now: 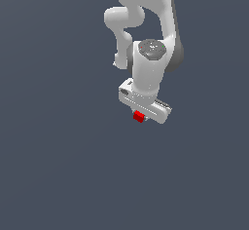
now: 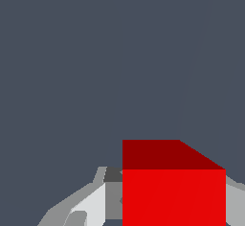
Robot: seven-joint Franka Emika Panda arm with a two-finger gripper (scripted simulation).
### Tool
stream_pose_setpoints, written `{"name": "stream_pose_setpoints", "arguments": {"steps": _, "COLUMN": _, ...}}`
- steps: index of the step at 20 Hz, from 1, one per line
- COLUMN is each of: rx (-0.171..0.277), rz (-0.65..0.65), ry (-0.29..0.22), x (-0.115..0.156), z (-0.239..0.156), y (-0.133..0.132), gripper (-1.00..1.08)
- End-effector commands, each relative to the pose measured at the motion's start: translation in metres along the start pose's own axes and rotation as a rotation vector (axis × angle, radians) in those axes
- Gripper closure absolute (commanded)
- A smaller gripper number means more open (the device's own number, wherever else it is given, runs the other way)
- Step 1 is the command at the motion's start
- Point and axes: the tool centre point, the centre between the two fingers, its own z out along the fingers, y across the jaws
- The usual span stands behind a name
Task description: Pick up the red cube and move it to a goal position.
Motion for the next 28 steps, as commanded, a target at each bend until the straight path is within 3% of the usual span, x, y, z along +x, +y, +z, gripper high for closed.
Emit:
{"name": "stream_pose_setpoints", "arguments": {"steps": 1, "rx": 0.0, "rz": 0.001, "ry": 0.001, "x": -0.004, "z": -0.032, "y": -0.001, "gripper": 1.08}}
{"name": "stream_pose_setpoints", "arguments": {"steps": 15, "rx": 0.0, "rz": 0.001, "ry": 0.001, "x": -0.021, "z": -0.189, "y": -0.011, "gripper": 1.08}}
{"name": "stream_pose_setpoints", "arguments": {"steps": 28, "rx": 0.0, "rz": 0.0, "ry": 0.001, "x": -0.025, "z": -0.248, "y": -0.017, "gripper": 1.08}}
